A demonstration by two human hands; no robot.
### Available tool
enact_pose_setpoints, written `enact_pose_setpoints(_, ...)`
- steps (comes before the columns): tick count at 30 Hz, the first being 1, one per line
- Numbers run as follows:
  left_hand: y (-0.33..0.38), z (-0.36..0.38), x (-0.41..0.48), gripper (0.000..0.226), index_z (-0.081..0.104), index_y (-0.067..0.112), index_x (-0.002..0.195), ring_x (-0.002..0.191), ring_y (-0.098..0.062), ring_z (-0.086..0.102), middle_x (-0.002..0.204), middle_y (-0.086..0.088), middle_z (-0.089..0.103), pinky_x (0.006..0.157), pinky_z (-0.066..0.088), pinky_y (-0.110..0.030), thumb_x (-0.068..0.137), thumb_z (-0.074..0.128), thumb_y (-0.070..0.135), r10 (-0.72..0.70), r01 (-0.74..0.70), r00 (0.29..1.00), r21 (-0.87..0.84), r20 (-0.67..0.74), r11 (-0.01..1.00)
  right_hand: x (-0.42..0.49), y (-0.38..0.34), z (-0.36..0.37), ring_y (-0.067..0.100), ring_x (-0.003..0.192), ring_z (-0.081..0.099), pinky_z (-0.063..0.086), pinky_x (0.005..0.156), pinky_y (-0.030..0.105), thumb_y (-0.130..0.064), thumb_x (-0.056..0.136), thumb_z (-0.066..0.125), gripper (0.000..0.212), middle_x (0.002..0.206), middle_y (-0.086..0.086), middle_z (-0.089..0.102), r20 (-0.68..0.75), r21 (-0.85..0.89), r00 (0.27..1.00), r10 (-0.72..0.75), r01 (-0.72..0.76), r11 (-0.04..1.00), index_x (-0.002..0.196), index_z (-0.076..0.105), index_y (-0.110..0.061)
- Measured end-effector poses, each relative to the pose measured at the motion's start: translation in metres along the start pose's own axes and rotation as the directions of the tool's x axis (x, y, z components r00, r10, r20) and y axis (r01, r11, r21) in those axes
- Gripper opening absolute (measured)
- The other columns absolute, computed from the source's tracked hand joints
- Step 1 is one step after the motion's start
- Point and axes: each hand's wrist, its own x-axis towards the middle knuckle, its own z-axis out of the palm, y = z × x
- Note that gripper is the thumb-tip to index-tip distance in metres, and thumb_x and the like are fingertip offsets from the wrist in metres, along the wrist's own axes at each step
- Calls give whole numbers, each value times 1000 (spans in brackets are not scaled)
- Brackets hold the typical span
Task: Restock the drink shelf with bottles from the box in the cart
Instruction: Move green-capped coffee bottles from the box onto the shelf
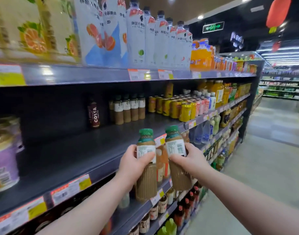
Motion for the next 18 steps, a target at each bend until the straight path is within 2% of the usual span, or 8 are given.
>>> enact_pose_setpoints(4,2,-12,34,24,55,33,88,85,-6,63,93,11,66,68,50,-28,73,73,39,-1,2,996,14,-94,1000,62,-12,8,5,82,58,44,58,23,-36,78,68,38,95,-9,59,14,-22,998,-53,54,998,111,52,-26)
enact_pose_setpoints(8,2,-21,67,22,55,36,88,84,-4,61,92,14,64,62,44,-25,74,71,40,6,4,980,50,-197,999,130,-18,22,1,79,53,40,54,21,-36,80,68,40,97,-7,57,58,-17,990,-128,129,991,115,51,-25)
enact_pose_setpoints(12,4,-16,106,22,57,33,90,80,-2,63,91,12,66,60,45,-21,74,72,33,29,-16,944,43,-328,999,200,-21,38,11,82,58,44,64,28,-33,79,69,33,99,-2,62,108,9,965,-239,240,971,107,54,-22)
enact_pose_setpoints(14,4,-9,125,22,57,33,89,78,-1,64,90,11,67,59,46,-18,74,73,29,28,-25,918,14,-397,1000,234,-21,45,11,80,56,43,63,27,-32,78,70,32,93,-4,60,153,42,950,-271,268,963,104,55,-21)
enact_pose_setpoints(16,5,2,142,22,56,34,89,82,-5,64,92,11,67,62,47,-21,75,72,29,7,-9,897,-2,-442,1000,265,-20,50,9,76,54,40,59,26,-32,78,71,32,88,-7,58,209,63,932,-298,291,955,103,54,-21)
enact_pose_setpoints(18,7,12,160,21,55,35,87,83,-6,63,91,11,65,62,46,-22,76,72,29,-12,10,864,-7,-502,1000,294,-18,54,11,78,55,42,64,28,-30,77,72,31,89,-6,59,257,110,909,-329,310,944,101,54,-22)
